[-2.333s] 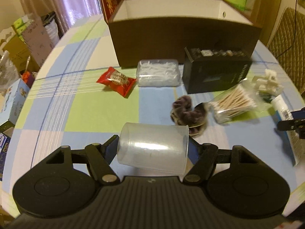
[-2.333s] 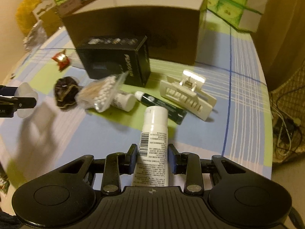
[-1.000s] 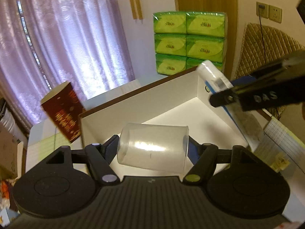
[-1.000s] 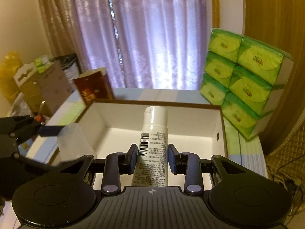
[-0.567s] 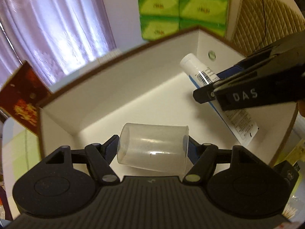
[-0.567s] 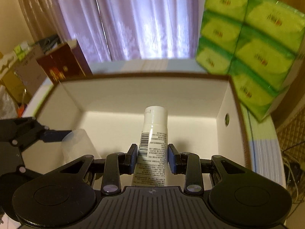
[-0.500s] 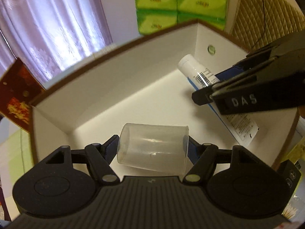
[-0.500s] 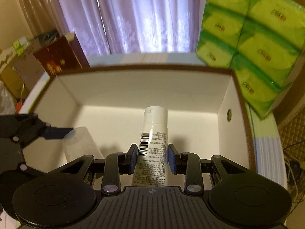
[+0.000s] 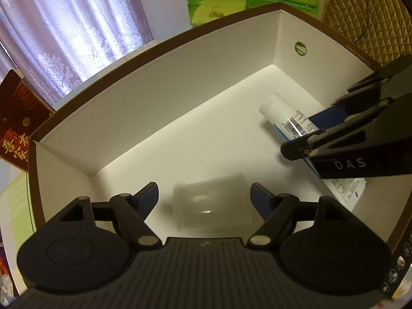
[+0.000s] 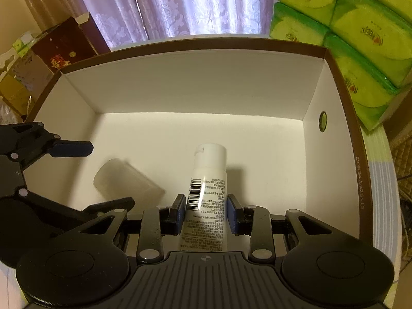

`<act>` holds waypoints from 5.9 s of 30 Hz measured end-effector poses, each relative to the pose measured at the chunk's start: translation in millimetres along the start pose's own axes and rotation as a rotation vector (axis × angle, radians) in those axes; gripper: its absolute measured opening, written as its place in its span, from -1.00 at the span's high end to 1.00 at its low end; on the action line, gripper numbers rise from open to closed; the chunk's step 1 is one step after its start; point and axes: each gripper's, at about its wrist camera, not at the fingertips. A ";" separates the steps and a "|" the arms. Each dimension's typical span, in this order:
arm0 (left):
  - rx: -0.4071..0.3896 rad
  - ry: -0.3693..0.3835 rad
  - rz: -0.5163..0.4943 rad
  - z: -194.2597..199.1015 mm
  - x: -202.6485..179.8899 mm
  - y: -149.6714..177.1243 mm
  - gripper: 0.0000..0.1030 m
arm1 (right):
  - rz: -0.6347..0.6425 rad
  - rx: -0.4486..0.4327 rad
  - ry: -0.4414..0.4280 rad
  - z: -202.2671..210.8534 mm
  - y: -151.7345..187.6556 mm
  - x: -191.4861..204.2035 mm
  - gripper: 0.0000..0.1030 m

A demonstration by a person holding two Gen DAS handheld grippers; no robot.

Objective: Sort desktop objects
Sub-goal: 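Lift and carry the cylinder and tube with both tools into the brown box, then open both tools to release cylinder and tube inside the box, then withdraw both tools from the box back over the table, then grasp dark brown fabric pouch with left tool while right tool approaches cotton swab bag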

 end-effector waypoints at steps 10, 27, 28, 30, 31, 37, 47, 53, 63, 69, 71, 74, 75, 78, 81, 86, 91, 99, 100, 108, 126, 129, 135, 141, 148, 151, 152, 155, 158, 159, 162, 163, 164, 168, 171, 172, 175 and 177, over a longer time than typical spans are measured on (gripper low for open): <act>-0.018 -0.042 0.038 8.5 7.8 0.5 -0.57 | 0.011 -0.026 0.001 10.2 -2.3 5.1 -0.27; -0.065 -0.070 0.094 47.8 5.9 11.0 -0.71 | 0.039 -0.071 -0.004 47.3 12.5 23.7 -0.58; -0.068 -0.070 0.096 51.2 5.8 12.2 -0.71 | 0.040 -0.074 -0.002 50.0 13.2 24.6 -0.59; -0.074 -0.073 0.101 56.1 4.4 12.9 -0.71 | 0.041 -0.081 0.000 55.5 14.3 26.0 -0.60; -0.078 -0.074 0.104 59.1 3.7 13.5 -0.71 | 0.041 -0.084 0.002 58.0 15.0 26.6 -0.61; -0.098 -0.082 0.134 77.2 1.7 14.9 -0.72 | 0.037 -0.115 0.014 76.9 18.9 27.3 -0.64; -0.151 -0.108 0.215 121.2 2.7 19.3 -0.73 | 0.056 -0.195 0.038 119.7 26.6 32.3 -0.68; -0.206 -0.143 0.284 158.5 -2.5 31.3 -0.78 | 0.092 -0.260 0.072 153.9 38.4 45.2 -0.75; -0.340 -0.180 0.384 229.8 -15.8 62.8 -0.86 | 0.135 -0.372 0.093 206.7 64.7 66.6 -0.88; -0.418 -0.188 0.442 267.4 -22.6 86.7 -0.87 | 0.156 -0.444 0.114 237.2 83.9 75.9 -0.96; -0.444 -0.187 0.456 279.5 -25.2 96.1 -0.91 | 0.161 -0.469 0.121 247.8 90.6 78.4 -0.96; -0.473 -0.196 0.446 295.3 -33.5 109.0 -0.93 | 0.153 -0.502 0.113 262.4 101.9 80.6 -0.96; -0.479 -0.199 0.438 299.0 -36.6 113.1 -0.93 | 0.152 -0.508 0.108 266.1 105.7 81.3 -0.96; -0.491 -0.198 0.433 308.6 -43.4 124.7 -0.93 | 0.155 -0.523 0.106 276.2 118.4 84.1 -0.96; -0.507 -0.192 0.438 318.3 -48.1 136.0 -0.93 | 0.166 -0.533 0.110 286.1 131.2 86.7 -0.96; -0.521 -0.200 0.438 332.7 -54.5 153.8 -0.93 | 0.179 -0.537 0.123 295.2 151.9 86.8 -0.96; -0.532 -0.220 0.432 345.2 -59.8 167.9 -0.93 | 0.171 -0.525 0.118 300.8 171.1 86.9 -0.96; -0.495 -0.221 0.403 347.2 -69.7 188.1 -0.93 | 0.166 -0.474 0.104 299.3 199.8 87.9 -0.96; -0.483 -0.221 0.400 345.3 -70.4 191.4 -0.93 | 0.161 -0.465 0.104 298.5 202.8 87.3 -0.96; -0.379 -0.230 0.401 327.7 -72.4 214.8 -0.93 | 0.108 -0.387 0.079 290.1 226.3 83.8 -0.96; -0.257 -0.179 0.389 292.4 -78.0 232.2 -0.92 | 0.051 -0.248 0.036 254.8 242.2 80.9 -0.96; -0.234 -0.167 0.389 279.0 -79.4 234.2 -0.92 | 0.035 -0.231 0.030 243.7 242.8 79.7 -0.96; -0.177 -0.143 0.377 246.2 -80.0 240.3 -0.85 | 0.030 -0.188 0.025 217.4 243.6 79.1 -0.96; -0.123 -0.111 0.356 209.0 -82.3 243.2 -0.80 | 0.054 -0.152 0.008 186.5 245.7 84.4 -0.96; -0.087 -0.071 0.330 175.2 -84.5 245.0 -0.73 | 0.073 -0.149 -0.020 162.5 247.5 89.7 -0.90; -0.086 -0.057 0.313 164.6 -85.8 243.0 -0.69 | 0.071 -0.151 -0.029 156.1 246.1 89.2 -0.77; -0.086 -0.053 0.308 161.1 -85.8 242.1 -0.69 | 0.064 -0.148 -0.030 153.9 245.6 88.3 -0.75; -0.089 -0.037 0.277 151.1 -87.0 239.2 -0.69 | 0.041 -0.144 -0.037 149.3 244.6 84.7 -0.70; -0.075 -0.029 0.259 140.2 -88.3 237.3 -0.68 | 0.026 -0.139 -0.033 146.0 243.9 80.9 -0.68; -0.072 -0.025 0.256 136.6 -88.5 236.8 -0.68 | 0.022 -0.137 -0.033 145.0 243.7 79.7 -0.68; -0.069 -0.019 0.245 127.7 -89.4 234.3 -0.65 | 0.008 -0.135 -0.031 142.7 243.6 76.7 -0.67; -0.068 -0.019 0.240 124.4 -89.7 233.2 -0.65 | 0.004 -0.135 -0.033 142.0 243.5 75.6 -0.67; -0.067 -0.018 0.234 121.5 -89.9 232.4 -0.65 | 0.000 -0.136 -0.035 141.3 243.4 74.8 -0.67; -0.069 -0.012 0.221 109.8 -90.2 229.4 -0.40 | 0.001 -0.143 -0.043 138.6 241.3 74.1 -0.66; -0.065 0.000 0.218 103.8 -88.7 230.4 -0.12 | 0.012 -0.150 -0.050 137.1 238.9 76.1 -0.65; -0.062 0.002 0.215 102.8 -87.8 231.3 0.07 | 0.017 -0.152 -0.052 136.8 238.0 77.0 -0.65; -0.058 0.013 0.222 103.7 -81.9 237.1 0.22 | 0.034 -0.160 -0.059 135.3 235.0 79.7 -0.64; -0.061 0.013 0.240 106.8 -74.7 240.4 0.26 | 0.045 -0.165 -0.064 133.3 233.0 81.1 -0.63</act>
Point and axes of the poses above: each gripper's, at about its wrist camera, not at the fingertips, and z roughly against the way its jaws point, x to its left, y to its underside, and after that the axes turned 14 degrees about z, right-handed
